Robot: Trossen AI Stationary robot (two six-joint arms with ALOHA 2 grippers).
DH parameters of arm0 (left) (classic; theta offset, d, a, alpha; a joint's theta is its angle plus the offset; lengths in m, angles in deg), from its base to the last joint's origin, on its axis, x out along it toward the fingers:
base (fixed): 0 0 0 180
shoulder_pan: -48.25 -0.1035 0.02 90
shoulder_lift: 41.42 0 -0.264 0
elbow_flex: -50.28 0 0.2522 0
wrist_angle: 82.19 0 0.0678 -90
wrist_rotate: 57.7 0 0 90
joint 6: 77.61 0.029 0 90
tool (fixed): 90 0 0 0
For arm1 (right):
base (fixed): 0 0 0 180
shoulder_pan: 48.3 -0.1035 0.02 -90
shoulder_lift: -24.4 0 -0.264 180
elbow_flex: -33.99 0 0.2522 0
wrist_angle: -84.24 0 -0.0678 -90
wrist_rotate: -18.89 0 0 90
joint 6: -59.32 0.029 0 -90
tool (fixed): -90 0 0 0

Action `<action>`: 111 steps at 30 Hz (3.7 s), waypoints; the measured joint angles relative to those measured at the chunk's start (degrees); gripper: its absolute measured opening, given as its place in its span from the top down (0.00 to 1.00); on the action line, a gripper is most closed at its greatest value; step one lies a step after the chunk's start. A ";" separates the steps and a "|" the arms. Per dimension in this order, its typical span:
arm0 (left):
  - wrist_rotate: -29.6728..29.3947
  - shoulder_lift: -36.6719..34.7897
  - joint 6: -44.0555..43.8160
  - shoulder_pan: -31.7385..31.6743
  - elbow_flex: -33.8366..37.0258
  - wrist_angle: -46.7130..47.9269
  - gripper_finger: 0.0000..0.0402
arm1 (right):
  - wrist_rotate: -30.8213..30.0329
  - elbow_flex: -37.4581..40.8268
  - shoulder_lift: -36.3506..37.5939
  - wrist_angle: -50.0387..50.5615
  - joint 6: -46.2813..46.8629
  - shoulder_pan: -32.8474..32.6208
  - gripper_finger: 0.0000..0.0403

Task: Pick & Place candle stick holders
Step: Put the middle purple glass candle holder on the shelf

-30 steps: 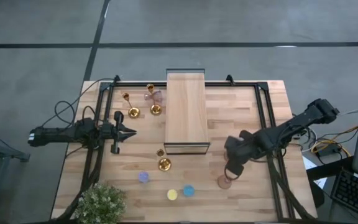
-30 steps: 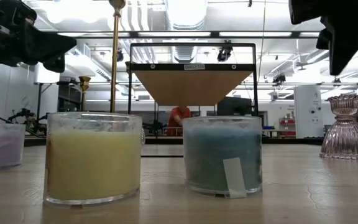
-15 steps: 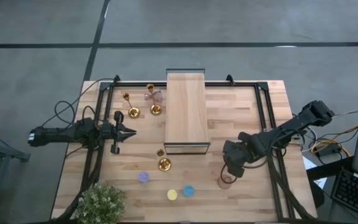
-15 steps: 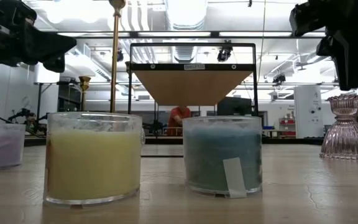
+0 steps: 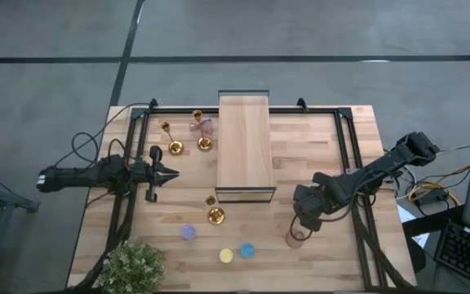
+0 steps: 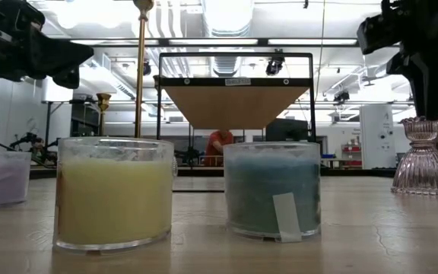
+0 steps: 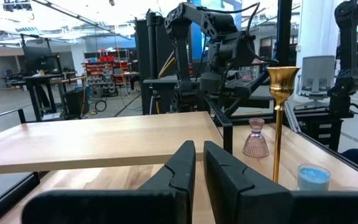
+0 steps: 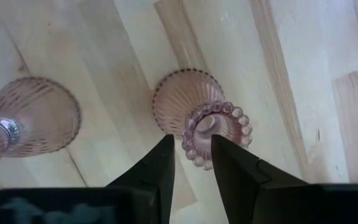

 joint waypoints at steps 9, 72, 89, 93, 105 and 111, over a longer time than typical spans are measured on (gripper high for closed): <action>0.00 0.01 0.00 0.01 0.00 -0.01 0.91 | 0.02 2.45 -0.07 -3.29 0.02 0.02 0.81; 0.00 0.02 0.00 0.00 0.00 0.00 0.91 | -16.88 -66.52 -26.98 19.53 -63.40 43.29 0.95; 0.00 0.01 0.00 0.00 0.00 0.00 0.91 | -13.34 -77.59 -39.93 21.23 -70.51 51.77 0.95; 0.00 0.00 0.00 0.00 0.00 0.02 0.91 | -11.25 -77.59 -39.87 21.01 -70.51 51.91 0.95; 0.00 0.02 0.00 0.00 0.00 0.00 0.91 | -8.23 -77.57 -39.91 19.71 -70.41 51.91 0.92; 0.01 0.01 0.00 0.01 0.00 0.01 0.91 | -8.35 -77.55 -39.91 19.21 -70.60 52.00 0.92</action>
